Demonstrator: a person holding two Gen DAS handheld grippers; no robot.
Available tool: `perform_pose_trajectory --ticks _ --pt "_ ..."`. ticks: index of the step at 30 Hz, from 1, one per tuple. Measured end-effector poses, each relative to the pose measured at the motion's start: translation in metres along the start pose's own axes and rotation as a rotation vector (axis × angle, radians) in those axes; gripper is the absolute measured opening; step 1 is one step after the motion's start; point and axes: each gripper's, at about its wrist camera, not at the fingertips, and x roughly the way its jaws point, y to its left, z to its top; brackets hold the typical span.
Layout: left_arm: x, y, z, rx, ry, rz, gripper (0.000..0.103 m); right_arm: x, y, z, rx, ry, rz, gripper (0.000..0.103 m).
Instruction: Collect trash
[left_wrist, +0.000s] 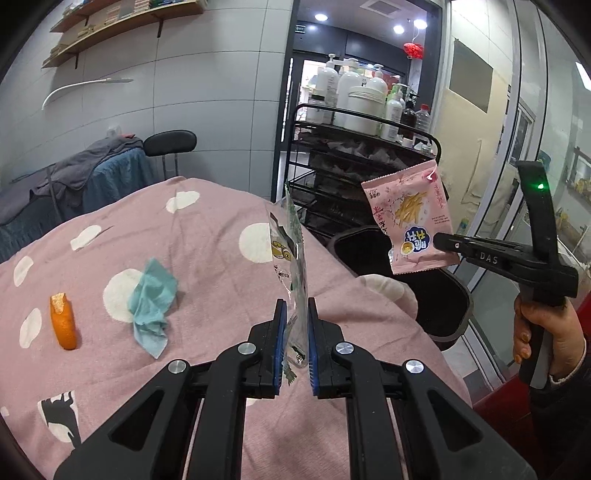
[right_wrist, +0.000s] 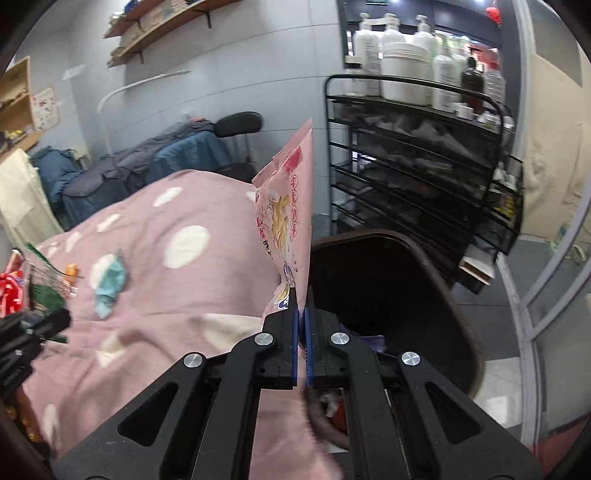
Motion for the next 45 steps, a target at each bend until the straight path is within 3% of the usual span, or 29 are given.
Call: perform_pose_trajectory --ticks 10,18,21,23,28,32,45 --pt "0.014 -0.028 0.008 0.049 0.018 -0.053 0.011 0.057 -0.066 -0.029 0.084 0.135 -0.124 0.004" --pt "0.023 -0.045 0.012 0.073 0.035 -0.082 0.011 0.100 -0.086 -0.046 0.110 0.239 -0.177 0.005" --pt "0.026 -0.049 0.014 0.079 0.040 -0.094 0.011 0.111 -0.088 -0.052 0.123 0.267 -0.185 0.020" --pt "0.028 -0.052 0.015 0.084 0.044 -0.101 0.011 0.114 -0.088 -0.055 0.133 0.272 -0.183 0.054" --pt "0.032 -0.060 0.016 0.105 0.051 -0.111 0.011 0.109 -0.086 -0.059 0.143 0.250 -0.171 0.058" --pt "0.039 -0.066 0.019 0.113 0.057 -0.124 0.011 0.094 -0.081 -0.059 0.147 0.212 -0.167 0.071" --pt "0.073 -0.101 0.031 0.148 0.107 -0.205 0.011 0.021 -0.068 -0.065 0.155 0.048 -0.117 0.090"
